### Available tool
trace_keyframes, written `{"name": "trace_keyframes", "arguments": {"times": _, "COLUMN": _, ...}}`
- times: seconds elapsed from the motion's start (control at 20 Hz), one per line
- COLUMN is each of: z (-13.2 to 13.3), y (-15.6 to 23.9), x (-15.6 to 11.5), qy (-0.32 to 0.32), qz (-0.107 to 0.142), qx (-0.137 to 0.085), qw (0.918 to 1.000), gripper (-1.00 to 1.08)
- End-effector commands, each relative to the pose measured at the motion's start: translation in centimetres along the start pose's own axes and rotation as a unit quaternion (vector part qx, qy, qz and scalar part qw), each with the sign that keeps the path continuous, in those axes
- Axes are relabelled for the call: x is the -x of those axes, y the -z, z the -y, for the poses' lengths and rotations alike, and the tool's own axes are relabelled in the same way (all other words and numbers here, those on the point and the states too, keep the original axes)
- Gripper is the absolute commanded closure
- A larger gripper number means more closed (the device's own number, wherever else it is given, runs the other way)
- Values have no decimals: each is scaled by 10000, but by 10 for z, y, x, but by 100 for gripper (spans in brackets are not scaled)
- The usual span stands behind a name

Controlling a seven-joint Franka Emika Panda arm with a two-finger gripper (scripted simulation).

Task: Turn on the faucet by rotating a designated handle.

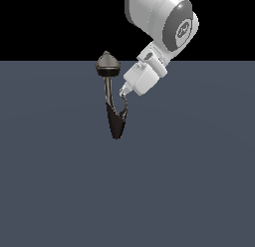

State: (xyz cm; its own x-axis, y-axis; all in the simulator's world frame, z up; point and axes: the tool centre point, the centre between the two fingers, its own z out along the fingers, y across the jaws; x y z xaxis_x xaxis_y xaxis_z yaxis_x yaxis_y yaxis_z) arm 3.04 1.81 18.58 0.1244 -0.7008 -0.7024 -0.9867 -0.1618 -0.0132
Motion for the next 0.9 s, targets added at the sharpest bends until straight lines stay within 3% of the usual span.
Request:
{"name": "trace_keyframes", "arguments": {"times": 0.0, "z": -4, "y": 0, "x": -2, "qy": -3, "qz": 3, "qx": 2, "qw": 10000, "gripper": 108}}
{"name": "trace_keyframes", "arguments": {"times": 0.65, "z": -53, "y": -1, "x": -16, "qy": 14, "qz": 31, "qx": 48, "qw": 10000, "gripper": 108}}
{"name": "trace_keyframes", "arguments": {"times": 0.75, "z": -41, "y": 1, "x": -5, "qy": 120, "qz": 11, "qx": -2, "qw": 9999, "gripper": 108}}
{"name": "trace_keyframes", "arguments": {"times": 0.85, "z": -48, "y": 1, "x": -19, "qy": 97, "qz": 17, "qx": 10, "qw": 10000, "gripper": 108}}
